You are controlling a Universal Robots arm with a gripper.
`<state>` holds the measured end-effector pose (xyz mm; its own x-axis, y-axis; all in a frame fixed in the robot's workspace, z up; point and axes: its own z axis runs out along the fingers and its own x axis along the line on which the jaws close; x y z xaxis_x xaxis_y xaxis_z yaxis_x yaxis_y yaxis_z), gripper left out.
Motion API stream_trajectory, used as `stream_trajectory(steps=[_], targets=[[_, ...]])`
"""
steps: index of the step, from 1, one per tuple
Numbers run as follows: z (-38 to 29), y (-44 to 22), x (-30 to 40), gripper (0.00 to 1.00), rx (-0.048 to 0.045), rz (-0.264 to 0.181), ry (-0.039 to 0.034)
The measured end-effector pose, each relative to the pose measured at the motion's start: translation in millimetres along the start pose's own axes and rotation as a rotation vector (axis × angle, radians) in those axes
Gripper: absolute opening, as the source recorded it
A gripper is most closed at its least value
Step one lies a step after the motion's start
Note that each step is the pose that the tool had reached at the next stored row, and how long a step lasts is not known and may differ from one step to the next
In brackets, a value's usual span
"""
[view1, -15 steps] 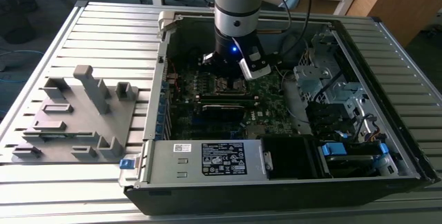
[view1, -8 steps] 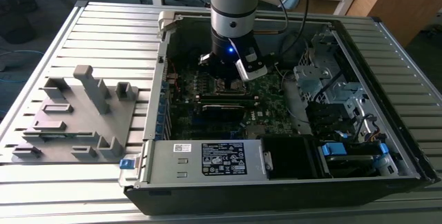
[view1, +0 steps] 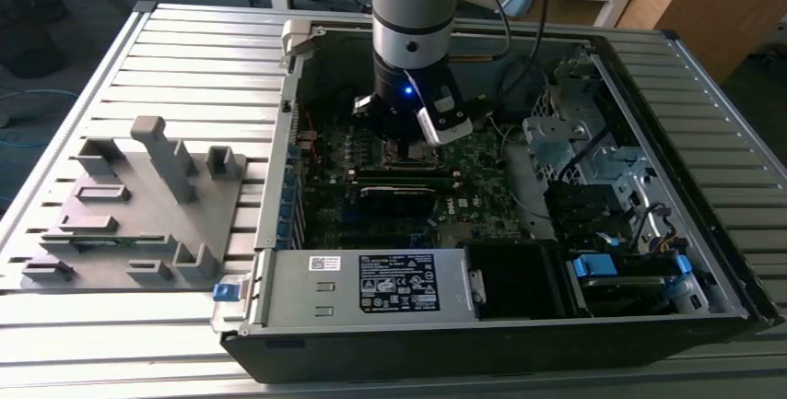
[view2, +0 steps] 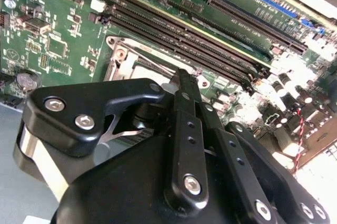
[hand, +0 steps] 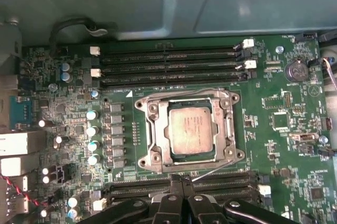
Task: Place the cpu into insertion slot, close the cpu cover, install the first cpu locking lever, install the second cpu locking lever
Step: 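Install the second cpu locking lever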
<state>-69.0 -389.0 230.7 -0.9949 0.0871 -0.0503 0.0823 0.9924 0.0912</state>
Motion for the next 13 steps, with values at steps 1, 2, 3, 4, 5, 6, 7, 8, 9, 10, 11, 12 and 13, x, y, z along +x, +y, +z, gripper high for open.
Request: stream_trajectory(steps=[1, 2, 3, 4, 5, 6, 7, 8, 9, 10, 11, 12, 13], targets=[[0.5, -0.1, 0.4, 0.11, -0.0037, -0.003, 0.0005], [1.0, -0.2, 0.8, 0.11, -0.0051, -0.005, 0.0008], [1.5, -0.4, 1.0, 0.11, -0.0053, -0.006, 0.0008], [2.0, -0.7, 1.5, 0.11, -0.0050, -0.006, 0.0009], [2.5, -1.0, 2.0, 0.11, -0.0051, -0.006, 0.0009], [2.7, -1.4, 2.6, 0.11, -0.0050, -0.006, 0.0009], [2.7, -2.1, 2.9, 0.11, -0.0050, -0.006, 0.0009], [2.7, -3.0, 3.1, 0.11, -0.0051, -0.006, 0.0010], [2.7, -3.9, 3.1, 0.11, -0.0051, -0.006, 0.0010], [2.7, -4.7, 3.1, 0.11, -0.0050, -0.006, 0.0009], [2.7, -4.7, 3.1, 0.11, -0.0047, -0.006, 0.0009], [2.7, -4.7, 3.1, 0.11, -0.0047, -0.006, 0.0009], [2.7, -4.8, 3.1, 0.11, -0.0046, -0.006, 0.0009]])
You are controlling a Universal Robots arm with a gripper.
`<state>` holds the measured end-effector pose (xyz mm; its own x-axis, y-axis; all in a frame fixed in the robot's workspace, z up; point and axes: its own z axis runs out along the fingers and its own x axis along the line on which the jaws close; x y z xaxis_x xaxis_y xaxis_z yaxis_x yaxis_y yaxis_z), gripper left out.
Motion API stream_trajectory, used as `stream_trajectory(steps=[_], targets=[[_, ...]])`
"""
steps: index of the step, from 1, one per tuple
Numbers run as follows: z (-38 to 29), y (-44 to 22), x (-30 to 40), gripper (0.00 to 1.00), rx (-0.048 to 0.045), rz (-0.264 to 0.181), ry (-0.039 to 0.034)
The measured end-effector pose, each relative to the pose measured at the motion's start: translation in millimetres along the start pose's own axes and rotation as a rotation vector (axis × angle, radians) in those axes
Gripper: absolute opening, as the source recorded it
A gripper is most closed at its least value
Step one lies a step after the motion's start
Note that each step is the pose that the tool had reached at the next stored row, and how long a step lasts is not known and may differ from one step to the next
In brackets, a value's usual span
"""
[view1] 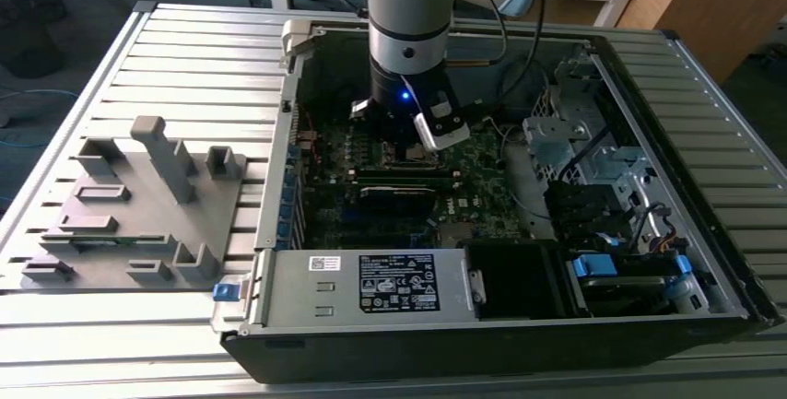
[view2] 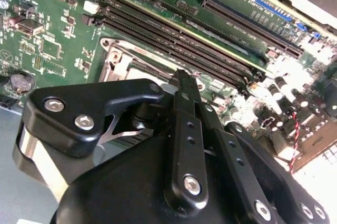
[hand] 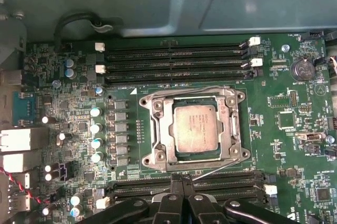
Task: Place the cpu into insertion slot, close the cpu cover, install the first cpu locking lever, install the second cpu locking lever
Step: 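Install the second cpu locking lever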
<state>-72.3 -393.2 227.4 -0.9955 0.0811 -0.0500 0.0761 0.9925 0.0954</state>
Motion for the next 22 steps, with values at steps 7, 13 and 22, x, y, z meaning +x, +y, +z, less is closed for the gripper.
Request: stream_trajectory(steps=[7, 13, 22], targets=[[0.4, -0.1, 0.1, 0.11, -0.0035, -0.033, 0.0034], [2.1, -0.3, 1.0, 0.11, -0.0039, -0.037, 0.0037], [8.4, -1.6, 6.4, 0.11, -0.0034, -0.037, 0.0054]])
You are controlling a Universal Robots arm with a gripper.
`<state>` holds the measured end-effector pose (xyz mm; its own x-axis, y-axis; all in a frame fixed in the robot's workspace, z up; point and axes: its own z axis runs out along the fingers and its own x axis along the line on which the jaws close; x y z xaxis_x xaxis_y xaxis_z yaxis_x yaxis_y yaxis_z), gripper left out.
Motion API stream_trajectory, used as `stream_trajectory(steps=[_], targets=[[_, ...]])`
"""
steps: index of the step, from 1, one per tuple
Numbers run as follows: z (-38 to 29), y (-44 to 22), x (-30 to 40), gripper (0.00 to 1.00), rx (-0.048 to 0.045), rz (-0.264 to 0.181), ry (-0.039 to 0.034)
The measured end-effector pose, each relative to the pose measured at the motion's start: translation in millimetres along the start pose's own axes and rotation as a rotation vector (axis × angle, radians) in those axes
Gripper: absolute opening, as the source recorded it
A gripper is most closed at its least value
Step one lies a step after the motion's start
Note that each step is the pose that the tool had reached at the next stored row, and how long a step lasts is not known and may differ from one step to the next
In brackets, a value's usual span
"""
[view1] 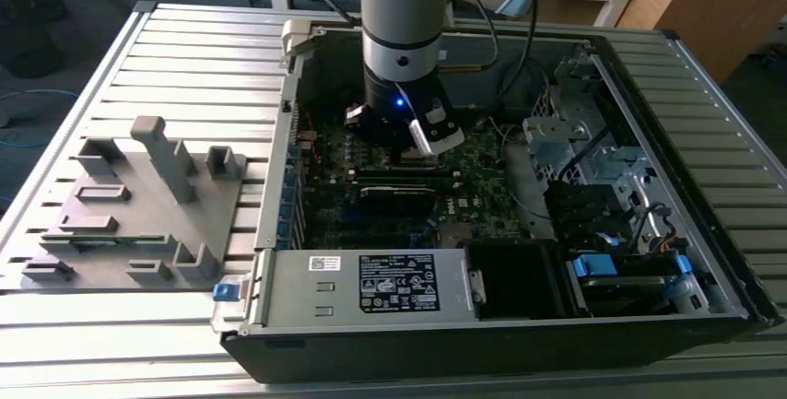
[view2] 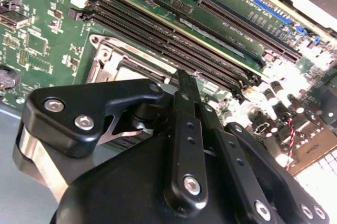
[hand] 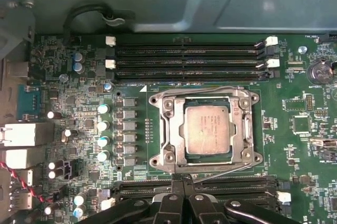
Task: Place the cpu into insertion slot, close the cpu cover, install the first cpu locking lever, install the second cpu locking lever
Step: 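Install the second cpu locking lever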
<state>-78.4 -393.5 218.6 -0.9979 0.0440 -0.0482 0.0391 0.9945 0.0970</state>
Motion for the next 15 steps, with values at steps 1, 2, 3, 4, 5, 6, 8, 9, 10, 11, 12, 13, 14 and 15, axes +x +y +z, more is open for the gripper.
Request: stream_trajectory(steps=[1, 2, 3, 4, 5, 6, 8, 9, 10, 11, 12, 13, 14, 15], targets=[[0.0, 0.0, 0.1, 0.11, 0.0000, 0.000, 0.0000], [0.1, 0.0, 0.2, 0.11, -0.0001, 0.000, -0.0001], [0.1, 0.0, 0.3, 0.11, -0.0001, 0.000, -0.0001], [0.2, 0.0, 0.3, 0.11, -0.0001, 0.000, -0.0001], [0.3, 0.0, 0.6, 0.11, -0.0002, 0.000, -0.0002], [0.4, -0.1, 2.5, 0.11, -0.0005, 0.000, -0.0003], [0.7, -0.2, 5.7, 0.11, -0.0003, 0.000, -0.0002], [1.0, -0.3, 6.4, 0.11, -0.0002, 0.000, -0.0002], [1.6, -0.4, 7.0, 0.11, -0.0002, 0.000, -0.0001], [2.3, -0.5, 7.3, 0.11, -0.0002, 0.000, 0.0000], [3.4, -0.6, 7.7, 0.11, -0.0002, 0.000, 0.0002], [4.5, -0.7, 7.9, 0.11, -0.0001, 0.000, 0.0007], [5.6, -0.9, 8.2, 0.11, -0.0002, 0.000, 0.0011], [6.7, -1.0, 8.4, 0.11, -0.0001, 0.000, 0.0017]])
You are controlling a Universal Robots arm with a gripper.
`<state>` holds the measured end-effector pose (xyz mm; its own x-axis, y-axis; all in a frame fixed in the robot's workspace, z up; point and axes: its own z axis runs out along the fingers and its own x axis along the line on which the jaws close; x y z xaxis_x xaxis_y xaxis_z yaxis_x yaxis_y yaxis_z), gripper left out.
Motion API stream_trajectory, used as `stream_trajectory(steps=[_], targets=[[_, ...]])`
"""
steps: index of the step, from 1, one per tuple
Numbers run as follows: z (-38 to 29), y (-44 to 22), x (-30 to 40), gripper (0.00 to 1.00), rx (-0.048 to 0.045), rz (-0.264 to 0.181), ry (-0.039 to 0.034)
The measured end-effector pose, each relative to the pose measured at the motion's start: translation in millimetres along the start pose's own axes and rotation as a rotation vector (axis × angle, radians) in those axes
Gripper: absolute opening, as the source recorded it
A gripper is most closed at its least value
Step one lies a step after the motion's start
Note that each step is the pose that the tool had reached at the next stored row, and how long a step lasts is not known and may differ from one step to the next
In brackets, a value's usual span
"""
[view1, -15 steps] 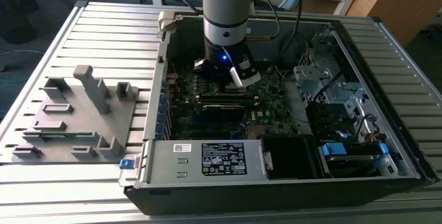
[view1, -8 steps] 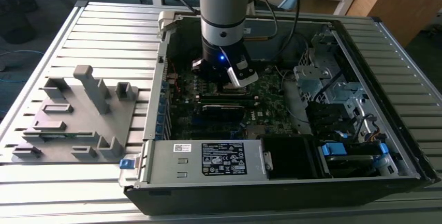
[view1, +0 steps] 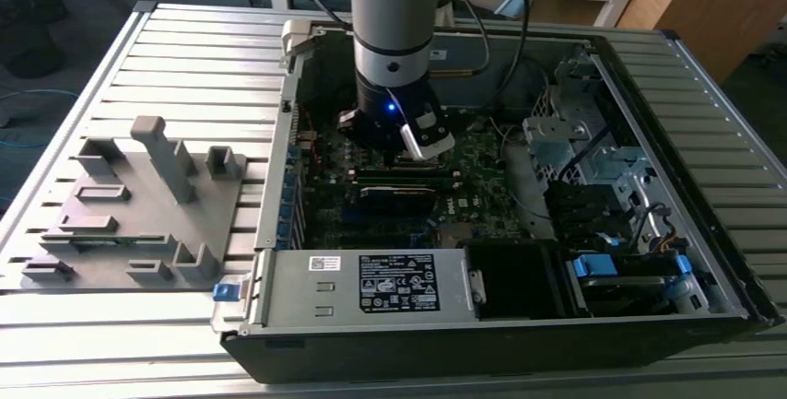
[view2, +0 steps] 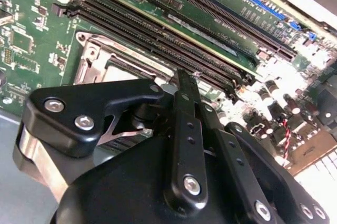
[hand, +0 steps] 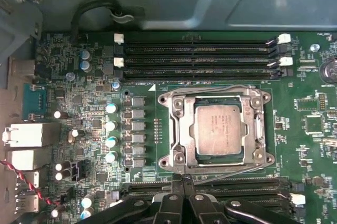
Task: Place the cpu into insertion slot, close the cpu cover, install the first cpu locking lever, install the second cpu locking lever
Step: 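Install the second cpu locking lever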
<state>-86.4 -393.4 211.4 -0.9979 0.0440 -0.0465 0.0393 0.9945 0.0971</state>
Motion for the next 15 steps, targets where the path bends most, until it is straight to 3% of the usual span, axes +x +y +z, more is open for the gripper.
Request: stream_trajectory(steps=[10, 15], targets=[[8.4, -0.9, 1.8, 0.11, -0.0019, 0.001, 0.0060], [8.8, -1.0, 1.9, 0.11, -0.0265, 0.002, 0.0094]])
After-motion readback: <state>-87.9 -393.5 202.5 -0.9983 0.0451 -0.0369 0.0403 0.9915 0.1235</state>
